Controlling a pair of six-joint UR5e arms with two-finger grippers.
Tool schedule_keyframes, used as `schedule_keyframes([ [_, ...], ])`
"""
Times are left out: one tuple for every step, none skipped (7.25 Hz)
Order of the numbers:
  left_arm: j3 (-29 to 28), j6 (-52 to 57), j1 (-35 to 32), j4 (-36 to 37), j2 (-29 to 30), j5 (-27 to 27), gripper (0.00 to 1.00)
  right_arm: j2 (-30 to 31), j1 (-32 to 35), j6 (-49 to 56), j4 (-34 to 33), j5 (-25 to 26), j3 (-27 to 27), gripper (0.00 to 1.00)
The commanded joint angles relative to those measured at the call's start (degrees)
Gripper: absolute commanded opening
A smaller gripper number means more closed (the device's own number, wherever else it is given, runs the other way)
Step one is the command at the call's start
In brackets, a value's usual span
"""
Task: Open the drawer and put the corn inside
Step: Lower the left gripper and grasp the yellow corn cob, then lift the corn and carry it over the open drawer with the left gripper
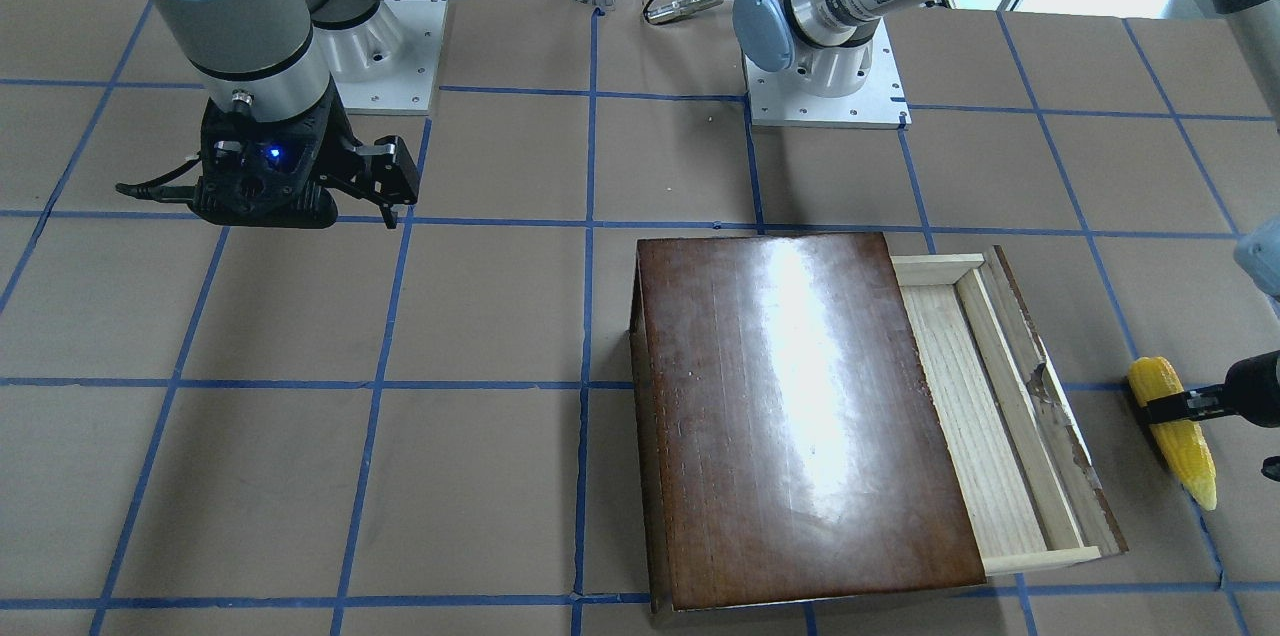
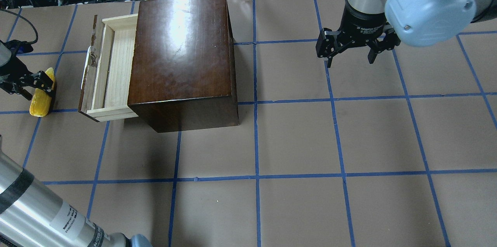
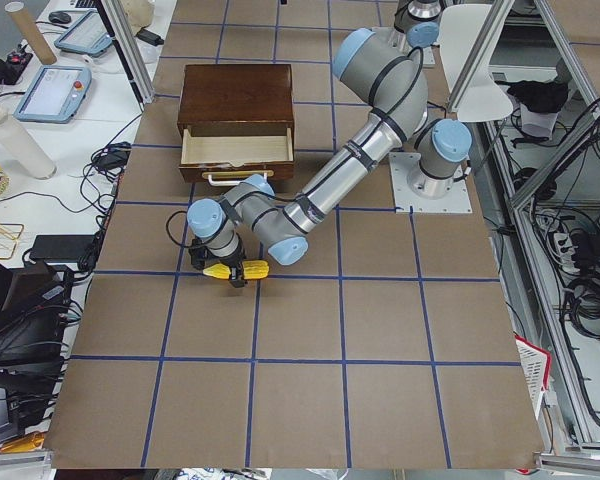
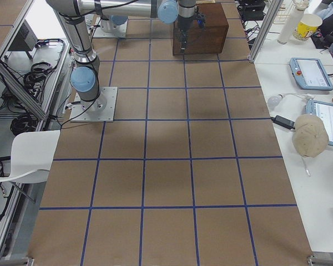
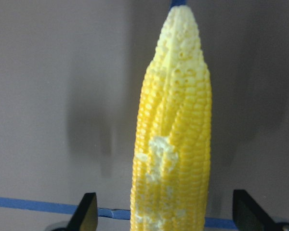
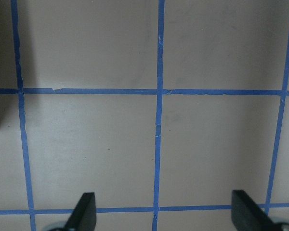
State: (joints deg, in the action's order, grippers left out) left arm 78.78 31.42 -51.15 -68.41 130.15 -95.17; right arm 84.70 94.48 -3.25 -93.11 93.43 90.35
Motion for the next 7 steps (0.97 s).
schedule_keyframes([
  [-0.1, -1.3, 0.0, -0.1, 0.0, 0.2, 0.0, 0.0, 0.0, 0.0, 0.0, 0.0, 0.0, 1.0],
  [-0.2, -1.2, 0.0, -0.2, -0.7, 0.2, 0.0, -0.1, 0.0, 0.0, 0.0, 0.0, 0.0, 1.0],
  [-0.8, -1.2, -0.2, -0.6, -1.7, 0.1, 0.0, -0.1, 0.0, 0.0, 0.0, 0.0, 0.0, 1.0],
  [-1.5, -0.3, -0.4, -0.9, -2.1, 0.2, 0.0, 0.0, 0.0, 0.0, 0.0, 0.0, 0.0, 1.0],
  [-2.5, 0.3, -1.0, -2.2, -3.0, 0.2, 0.0, 0.0, 0.0, 0.0, 0.0, 0.0, 0.0, 1.0],
  [-4.5, 0.4, -1.9, -6.3, -4.5, 0.2, 0.0, -0.1, 0.0, 0.0, 0.0, 0.0, 0.0, 1.0],
  [-7.7, 0.3, -4.0, -11.9, -6.0, 0.2, 0.0, -0.1, 0.0, 0.0, 0.0, 0.0, 0.0, 1.0],
])
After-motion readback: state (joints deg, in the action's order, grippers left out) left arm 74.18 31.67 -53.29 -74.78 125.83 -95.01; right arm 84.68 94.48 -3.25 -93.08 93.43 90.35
